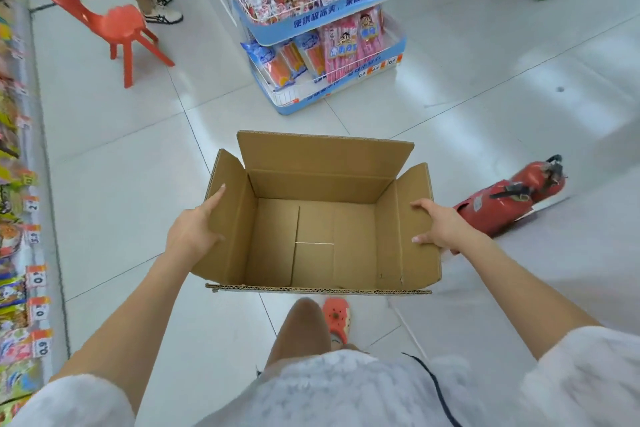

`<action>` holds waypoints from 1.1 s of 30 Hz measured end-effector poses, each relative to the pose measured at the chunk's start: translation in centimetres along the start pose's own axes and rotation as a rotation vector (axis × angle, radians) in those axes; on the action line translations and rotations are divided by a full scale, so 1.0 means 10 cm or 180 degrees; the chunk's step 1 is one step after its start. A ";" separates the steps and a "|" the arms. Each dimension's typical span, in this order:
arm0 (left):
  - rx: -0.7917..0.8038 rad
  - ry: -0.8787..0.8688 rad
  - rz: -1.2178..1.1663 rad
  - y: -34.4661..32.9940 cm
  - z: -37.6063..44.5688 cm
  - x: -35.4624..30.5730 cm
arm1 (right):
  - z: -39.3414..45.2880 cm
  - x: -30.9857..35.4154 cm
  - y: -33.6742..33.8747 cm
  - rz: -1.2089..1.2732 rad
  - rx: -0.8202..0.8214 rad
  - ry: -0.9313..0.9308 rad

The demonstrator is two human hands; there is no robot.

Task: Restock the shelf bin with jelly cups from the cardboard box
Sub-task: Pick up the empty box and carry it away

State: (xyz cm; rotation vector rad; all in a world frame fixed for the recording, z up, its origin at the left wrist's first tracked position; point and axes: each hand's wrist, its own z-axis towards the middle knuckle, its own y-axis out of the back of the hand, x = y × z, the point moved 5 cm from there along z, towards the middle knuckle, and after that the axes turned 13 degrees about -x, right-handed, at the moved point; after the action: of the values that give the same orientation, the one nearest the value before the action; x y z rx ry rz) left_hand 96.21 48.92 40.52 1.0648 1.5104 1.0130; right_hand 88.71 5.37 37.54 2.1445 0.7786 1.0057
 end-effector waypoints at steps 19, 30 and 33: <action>0.0385 -0.1615 0.0280 -0.28 3.79 -3.17 | 2.31 -0.34 1.71 0.0880 -0.0864 -0.0918; 0.0686 -0.2595 0.0378 -0.92 4.93 -6.33 | 3.48 -1.42 3.15 0.0418 -0.0982 -0.1748; 0.0833 -0.2781 0.0311 -1.07 5.09 -7.10 | 3.64 -1.78 3.53 0.0567 -0.1080 -0.2026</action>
State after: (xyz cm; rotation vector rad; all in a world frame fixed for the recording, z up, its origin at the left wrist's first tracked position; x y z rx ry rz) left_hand 153.75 -17.74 39.77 1.5152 0.8750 0.3068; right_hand 117.26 -40.18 37.72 2.0677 0.1032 0.4360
